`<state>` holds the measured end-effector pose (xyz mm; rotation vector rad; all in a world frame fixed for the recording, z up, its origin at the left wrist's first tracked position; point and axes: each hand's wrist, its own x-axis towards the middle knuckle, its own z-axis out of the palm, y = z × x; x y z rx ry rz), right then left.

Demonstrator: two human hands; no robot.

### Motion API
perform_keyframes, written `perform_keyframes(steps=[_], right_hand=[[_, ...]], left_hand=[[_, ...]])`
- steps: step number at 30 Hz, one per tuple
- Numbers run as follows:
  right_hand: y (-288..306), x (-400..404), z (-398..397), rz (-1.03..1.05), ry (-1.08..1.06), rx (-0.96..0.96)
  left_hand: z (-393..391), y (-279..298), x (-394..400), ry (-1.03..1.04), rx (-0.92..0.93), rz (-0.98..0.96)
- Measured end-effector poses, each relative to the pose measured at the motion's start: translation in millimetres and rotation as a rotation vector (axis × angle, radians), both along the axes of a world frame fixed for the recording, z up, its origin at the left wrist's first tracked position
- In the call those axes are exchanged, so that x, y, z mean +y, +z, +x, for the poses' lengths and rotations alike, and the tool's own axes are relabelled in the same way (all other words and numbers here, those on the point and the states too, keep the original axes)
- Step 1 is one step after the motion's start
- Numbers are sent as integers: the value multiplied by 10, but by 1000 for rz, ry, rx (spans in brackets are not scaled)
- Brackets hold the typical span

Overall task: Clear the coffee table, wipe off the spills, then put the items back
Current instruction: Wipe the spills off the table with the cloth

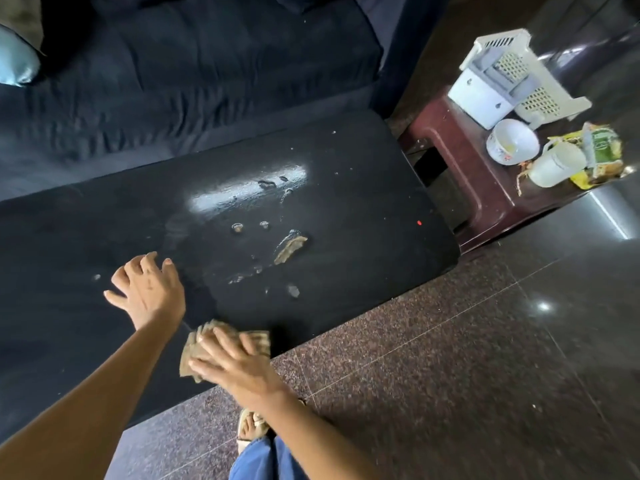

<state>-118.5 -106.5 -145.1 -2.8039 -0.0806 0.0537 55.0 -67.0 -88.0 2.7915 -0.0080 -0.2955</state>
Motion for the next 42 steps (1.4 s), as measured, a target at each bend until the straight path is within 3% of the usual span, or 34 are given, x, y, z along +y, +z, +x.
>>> perform_keyframes(steps=[2,4,8,16,18,20,21,22,23,25,27,29,31,35,42], right_hand=[[-169,7,-53,-82,82,66],[-218,-115,-126,-18,25,23],[-257,-723,-325,9,-340,-106],[-208,-3006,-976,-239,-823,-48],[-145,-3496,-1022,-164,-1073,-24],[-56,-3774,-875,66,-1462,-16],[24,-3792,-757,163,-1546,-93],[102,-3748,-610,259,-1496,-269],[151,-3559,-458,255,-1301,-343],[208,-2926,-203,35,-841,-200],[150,-2138,-28,50,-486,-114],[-32,-1476,7,-30,9,-1],[-175,-1280,32,-160,227,13],[-236,-1693,293,-141,159,-92],[-181,-3475,251,-175,-670,-9]], left_hand=[[33,-4,7,-19,-15,3],[56,-19,65,-29,-21,41],[60,-34,53,1,-14,77],[-291,-81,-781,3,7,17],[-399,-117,-977,1,27,13],[-483,-130,-1099,4,36,3],[-504,-131,-1144,13,34,0],[-507,-130,-1196,34,31,-4],[-513,-127,-1223,51,29,-3],[-496,-117,-1247,79,11,3],[-443,-99,-1230,110,-12,11],[-379,-83,-1200,136,-29,24],[-306,-70,-1162,143,-47,48],[-216,-59,-1078,157,-50,86],[-314,-129,-1217,178,-24,56]])
